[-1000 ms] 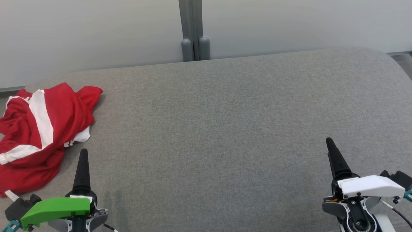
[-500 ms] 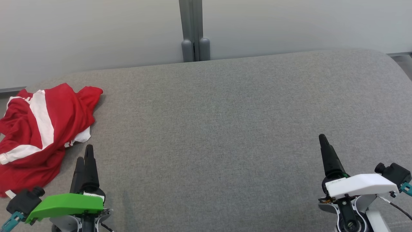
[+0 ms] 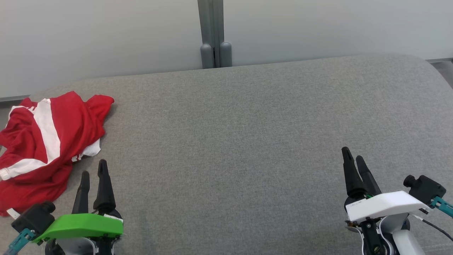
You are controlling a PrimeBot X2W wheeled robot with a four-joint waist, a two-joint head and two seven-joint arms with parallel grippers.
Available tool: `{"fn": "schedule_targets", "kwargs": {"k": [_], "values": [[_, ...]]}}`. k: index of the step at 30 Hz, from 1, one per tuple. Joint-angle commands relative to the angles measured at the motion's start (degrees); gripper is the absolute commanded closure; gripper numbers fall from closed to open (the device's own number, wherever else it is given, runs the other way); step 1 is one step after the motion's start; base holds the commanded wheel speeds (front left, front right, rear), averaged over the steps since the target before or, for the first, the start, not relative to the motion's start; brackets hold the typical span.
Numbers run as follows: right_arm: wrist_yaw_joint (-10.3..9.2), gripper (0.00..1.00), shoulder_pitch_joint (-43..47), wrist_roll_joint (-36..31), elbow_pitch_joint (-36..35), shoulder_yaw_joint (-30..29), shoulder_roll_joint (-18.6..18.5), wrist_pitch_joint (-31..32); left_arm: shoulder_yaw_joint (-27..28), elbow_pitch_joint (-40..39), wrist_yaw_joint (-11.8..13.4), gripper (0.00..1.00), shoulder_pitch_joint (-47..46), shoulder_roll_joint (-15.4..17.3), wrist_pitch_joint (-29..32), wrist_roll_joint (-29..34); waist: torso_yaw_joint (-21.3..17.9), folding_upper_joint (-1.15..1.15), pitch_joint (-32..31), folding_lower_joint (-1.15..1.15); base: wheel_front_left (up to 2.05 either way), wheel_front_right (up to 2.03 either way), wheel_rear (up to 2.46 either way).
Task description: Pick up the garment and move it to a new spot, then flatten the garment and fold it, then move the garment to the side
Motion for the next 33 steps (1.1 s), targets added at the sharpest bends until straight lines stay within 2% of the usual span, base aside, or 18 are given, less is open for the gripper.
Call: {"fn": "schedule_targets", "kwargs": {"k": [1,14,33], "values": [[0.16,0.00,-0.17,-1.93,-0.76,0.32,-0.35,-0.74,-0.17,-0.78,0.25,0.00,0.07,0.50,-0.62,2.34,0.01,0.00,-0.03,0.00,0.00,0.00,0.00],[0.17,0.00,-0.01,-11.57,0.44,2.23,-0.40,-2.82,-1.08,0.17,0.87,0.00,0.53,0.61,-2.71,11.94,0.07,0.00,-0.27,0.00,0.00,0.00,0.00],[0.19,0.00,-0.12,-23.33,1.12,3.34,-0.48,-5.47,-1.48,0.28,1.69,0.00,1.15,0.75,-5.37,22.40,0.11,0.00,-0.57,0.00,0.00,0.00,0.00]]}}
